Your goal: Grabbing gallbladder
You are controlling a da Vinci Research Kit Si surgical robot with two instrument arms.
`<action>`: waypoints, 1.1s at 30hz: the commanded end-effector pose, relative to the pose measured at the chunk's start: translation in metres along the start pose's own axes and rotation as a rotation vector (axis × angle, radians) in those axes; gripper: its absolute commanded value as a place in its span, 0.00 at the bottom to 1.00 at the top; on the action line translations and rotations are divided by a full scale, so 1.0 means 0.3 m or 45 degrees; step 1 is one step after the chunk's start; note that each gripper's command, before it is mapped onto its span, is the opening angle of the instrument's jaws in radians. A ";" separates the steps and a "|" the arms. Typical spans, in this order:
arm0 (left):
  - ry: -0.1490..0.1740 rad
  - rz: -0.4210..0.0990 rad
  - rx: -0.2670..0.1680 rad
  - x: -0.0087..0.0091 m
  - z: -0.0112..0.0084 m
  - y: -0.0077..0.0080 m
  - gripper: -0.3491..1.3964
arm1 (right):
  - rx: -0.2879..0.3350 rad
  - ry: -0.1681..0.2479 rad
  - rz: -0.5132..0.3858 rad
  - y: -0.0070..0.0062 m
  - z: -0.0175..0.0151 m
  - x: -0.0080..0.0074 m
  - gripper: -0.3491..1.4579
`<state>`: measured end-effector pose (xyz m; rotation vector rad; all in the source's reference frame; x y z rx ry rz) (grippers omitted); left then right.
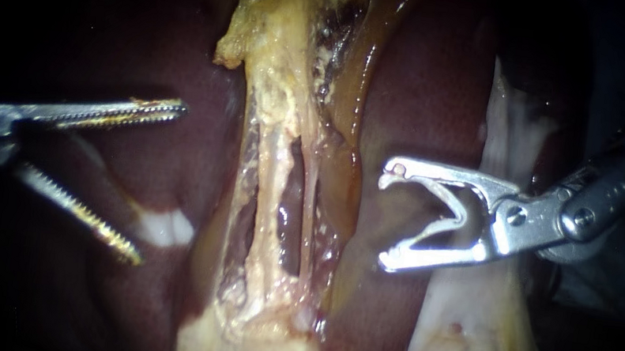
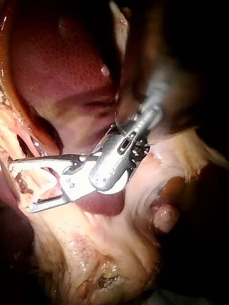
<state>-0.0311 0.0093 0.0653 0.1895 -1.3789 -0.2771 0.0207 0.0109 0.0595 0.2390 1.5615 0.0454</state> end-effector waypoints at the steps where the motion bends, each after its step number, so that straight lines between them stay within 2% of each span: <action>1: 0.001 -0.025 -0.038 -0.0003 -0.0003 0.0004 0.79 | 0.000 0.000 -0.001 0.0000 0.000 -0.0001 0.53; 4: -0.019 -0.205 -0.184 -0.0016 -0.0016 0.0023 0.81 | 0.000 0.000 -0.001 0.0000 0.000 -0.0002 0.53; 6: -0.040 -0.291 -0.231 -0.0032 -0.0018 0.0045 0.81 | 0.000 0.000 -0.001 0.0001 0.000 -0.0003 0.53; 9: -0.061 -0.442 -0.353 -0.0072 -0.0016 0.0099 0.81 | -0.001 -0.001 -0.001 0.0001 0.000 -0.0006 0.53; 15: -0.078 -0.647 -0.492 -0.0109 0.0018 0.0196 0.76 | -0.002 -0.001 -0.002 0.0001 0.001 -0.0014 0.53; 18: -0.098 -0.758 -0.510 -0.0095 0.0058 0.0234 0.71 | -0.002 -0.002 -0.003 0.0001 0.001 -0.0017 0.53; 20: -0.097 -0.789 -0.519 -0.0076 0.0088 0.0259 0.70 | -0.002 -0.002 -0.003 0.0001 0.001 -0.0017 0.53; 27: -0.073 -0.848 -0.533 -0.0001 0.0146 0.0329 0.67 | -0.001 -0.002 -0.003 0.0000 0.000 -0.0018 0.53; 33: -0.055 -0.909 -0.533 0.0021 0.0178 0.0349 0.60 | -0.001 -0.001 -0.003 0.0000 0.000 -0.0018 0.53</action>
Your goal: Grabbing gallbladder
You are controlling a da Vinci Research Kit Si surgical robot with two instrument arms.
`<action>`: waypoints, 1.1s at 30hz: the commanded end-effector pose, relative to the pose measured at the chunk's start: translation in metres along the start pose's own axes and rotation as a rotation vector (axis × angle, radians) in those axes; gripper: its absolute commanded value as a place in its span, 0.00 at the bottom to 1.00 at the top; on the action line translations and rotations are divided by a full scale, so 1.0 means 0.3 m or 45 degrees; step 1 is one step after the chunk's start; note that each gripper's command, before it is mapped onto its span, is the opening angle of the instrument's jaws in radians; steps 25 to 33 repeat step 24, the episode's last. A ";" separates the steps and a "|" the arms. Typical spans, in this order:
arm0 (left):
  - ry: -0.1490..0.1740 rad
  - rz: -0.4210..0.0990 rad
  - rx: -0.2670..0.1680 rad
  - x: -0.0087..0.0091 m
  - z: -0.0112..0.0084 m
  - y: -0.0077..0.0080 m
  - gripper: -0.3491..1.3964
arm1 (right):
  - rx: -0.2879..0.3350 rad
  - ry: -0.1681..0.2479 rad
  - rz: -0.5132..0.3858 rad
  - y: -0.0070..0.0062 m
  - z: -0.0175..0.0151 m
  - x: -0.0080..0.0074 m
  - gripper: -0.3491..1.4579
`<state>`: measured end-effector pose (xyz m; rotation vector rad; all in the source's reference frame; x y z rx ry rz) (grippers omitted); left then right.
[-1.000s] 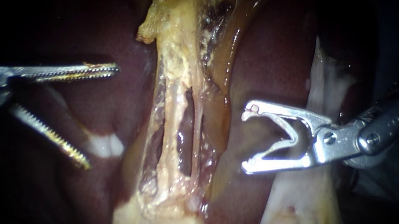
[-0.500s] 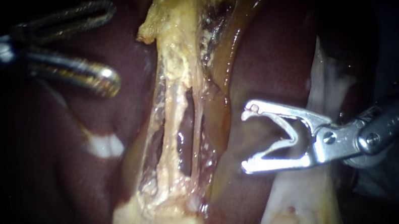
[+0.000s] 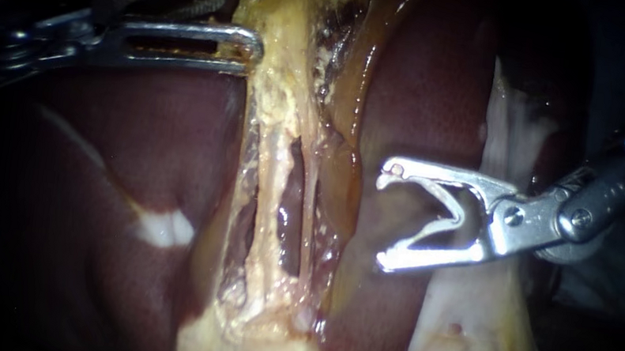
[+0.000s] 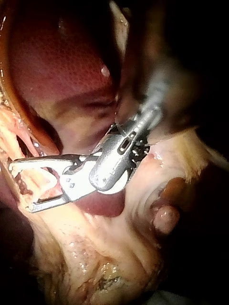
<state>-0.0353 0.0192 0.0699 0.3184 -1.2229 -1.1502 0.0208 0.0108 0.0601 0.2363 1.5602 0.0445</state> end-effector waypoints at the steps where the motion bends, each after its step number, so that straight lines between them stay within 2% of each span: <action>1: 0.003 -0.016 -0.003 0.0000 0.0006 0.0000 0.58 | 0.001 0.001 0.000 0.0000 0.000 0.0001 0.53; 5: 0.022 -0.029 -0.005 0.0004 0.0019 0.0005 0.43 | 0.001 0.001 0.000 -0.0001 0.000 0.0003 0.53; 9: 0.060 -0.068 -0.021 0.0009 0.0011 0.0014 0.00 | 0.002 0.001 0.000 -0.0003 0.000 0.0005 0.53; 11: 0.086 -0.081 -0.019 0.0009 0.0002 0.0018 0.00 | 0.002 0.001 0.000 -0.0003 0.000 0.0005 0.53; 13: 0.095 -0.087 -0.017 0.0009 -0.0008 0.0022 0.00 | 0.003 0.001 0.000 -0.0003 -0.001 0.0006 0.53; 33: 0.102 -0.094 -0.020 0.0009 -0.0016 0.0020 0.00 | 0.003 0.001 0.000 -0.0003 -0.001 0.0006 0.53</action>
